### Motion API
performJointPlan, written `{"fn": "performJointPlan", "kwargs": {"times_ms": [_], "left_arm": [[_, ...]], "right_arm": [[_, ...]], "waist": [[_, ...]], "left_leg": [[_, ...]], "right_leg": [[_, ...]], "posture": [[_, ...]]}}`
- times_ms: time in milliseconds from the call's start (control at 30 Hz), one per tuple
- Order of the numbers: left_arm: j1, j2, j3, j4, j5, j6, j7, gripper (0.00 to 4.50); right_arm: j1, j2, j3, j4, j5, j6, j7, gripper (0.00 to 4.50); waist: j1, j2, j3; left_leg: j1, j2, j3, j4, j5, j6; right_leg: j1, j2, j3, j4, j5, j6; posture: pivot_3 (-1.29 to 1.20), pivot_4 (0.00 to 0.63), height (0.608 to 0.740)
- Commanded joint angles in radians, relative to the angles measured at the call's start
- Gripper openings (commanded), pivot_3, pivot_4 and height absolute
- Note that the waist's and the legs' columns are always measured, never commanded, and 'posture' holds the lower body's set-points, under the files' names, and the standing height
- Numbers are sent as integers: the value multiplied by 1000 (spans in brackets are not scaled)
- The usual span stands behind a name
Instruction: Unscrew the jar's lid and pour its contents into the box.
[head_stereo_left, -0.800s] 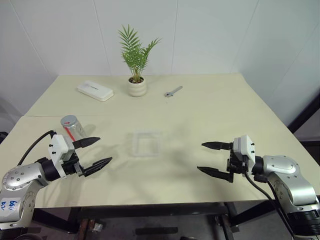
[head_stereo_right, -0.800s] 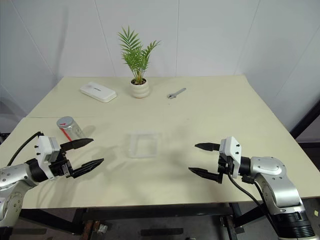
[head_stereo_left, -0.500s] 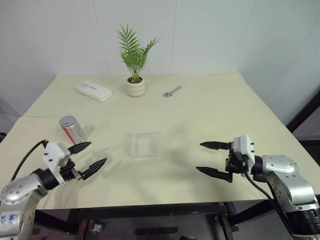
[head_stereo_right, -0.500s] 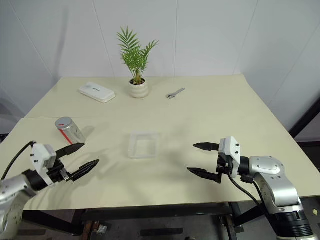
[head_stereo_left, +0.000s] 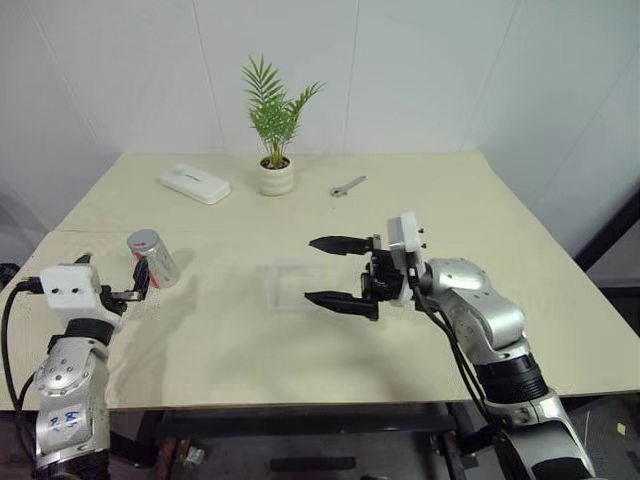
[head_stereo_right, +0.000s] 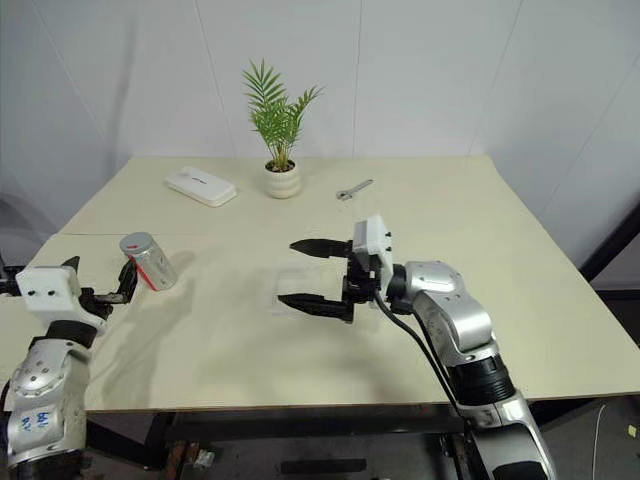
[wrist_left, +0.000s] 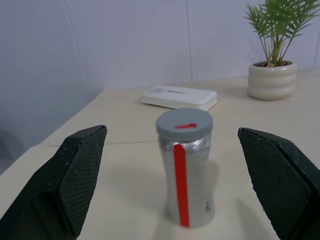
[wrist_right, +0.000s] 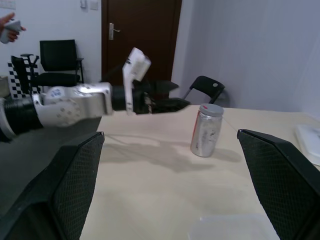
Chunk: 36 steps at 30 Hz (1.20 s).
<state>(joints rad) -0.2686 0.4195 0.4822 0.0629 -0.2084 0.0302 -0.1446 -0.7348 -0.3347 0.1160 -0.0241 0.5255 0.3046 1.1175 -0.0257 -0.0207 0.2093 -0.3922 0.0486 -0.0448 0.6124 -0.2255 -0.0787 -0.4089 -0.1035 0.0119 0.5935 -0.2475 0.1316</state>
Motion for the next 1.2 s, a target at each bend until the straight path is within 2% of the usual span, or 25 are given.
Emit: {"fn": "performJointPlan", "kwargs": {"times_ms": [33, 233, 467, 733, 867, 1033, 1067, 1167, 1200], "left_arm": [[-71, 14, -31, 113, 38, -71, 15, 4477], [-174, 46, -27, 277, 21, -125, 17, 4477], [-255, 90, -47, 443, 19, -178, -28, 4477], [-448, 174, -90, 851, 56, -311, -86, 4477], [-500, 180, -100, 949, 53, -349, -107, 3655], [-506, 169, -105, 956, 42, -374, -114, 2090], [-500, 161, -100, 923, 24, -376, -135, 1932], [-477, 135, -97, 789, -33, -342, -204, 1932], [-448, 121, -115, 671, -70, -286, -251, 1932]], "right_arm": [[-40, 45, 6, -9, -8, -23, -30, 4500], [-36, 76, -3, -23, -22, -28, -75, 4500], [2, 54, -19, -68, -25, -15, -118, 4500], [28, 38, -27, -102, -24, -4, -155, 4500], [43, 33, -26, -122, -22, -2, -167, 4500], [45, 33, -29, -123, -20, -4, -182, 4500], [45, 33, -29, -123, -20, -5, -184, 4500], [46, 34, -27, -126, -19, -4, -188, 4500], [38, 36, -25, -129, -16, 6, -194, 4500]], "waist": [[0, 0, 0], [-3, 0, 0], [-1, 0, 0], [-1, 0, 0], [-1, 0, 0], [-2, 0, 0], [-2, 0, 0], [0, 0, 0], [0, 0, 0]], "left_leg": [[-1, 1, 0, 0, 0, 0], [-1, 5, 0, -1, -2, -3], [-2, 5, 0, -2, -3, -4], [-1, 5, 0, -2, -3, -4], [-2, 5, 0, -2, -3, -4], [-5, 6, 1, -3, -3, -4], [-5, 6, 1, -3, -3, -4], [-5, 6, 1, -2, -3, -4], [-6, 6, 0, -2, -3, -4]], "right_leg": [[-1, 1, 0, 1, 1, 1], [-4, 6, 0, 2, 1, 1], [-4, 6, 0, 1, 0, 1], [-4, 6, -1, 1, 0, 1], [-4, 6, -1, 0, 0, 1], [-6, 6, -1, 0, 0, 1], [-6, 6, -1, 0, 0, 1], [-6, 6, -1, 0, 0, 1], [-6, 6, -1, 0, 0, 1]], "posture": [[0, 150, 740], [0, 150, 740], [0, 150, 740], [0, 150, 740], [0, 150, 740], [0, 150, 740], [0, 150, 740], [0, 150, 740], [0, 150, 740]]}}
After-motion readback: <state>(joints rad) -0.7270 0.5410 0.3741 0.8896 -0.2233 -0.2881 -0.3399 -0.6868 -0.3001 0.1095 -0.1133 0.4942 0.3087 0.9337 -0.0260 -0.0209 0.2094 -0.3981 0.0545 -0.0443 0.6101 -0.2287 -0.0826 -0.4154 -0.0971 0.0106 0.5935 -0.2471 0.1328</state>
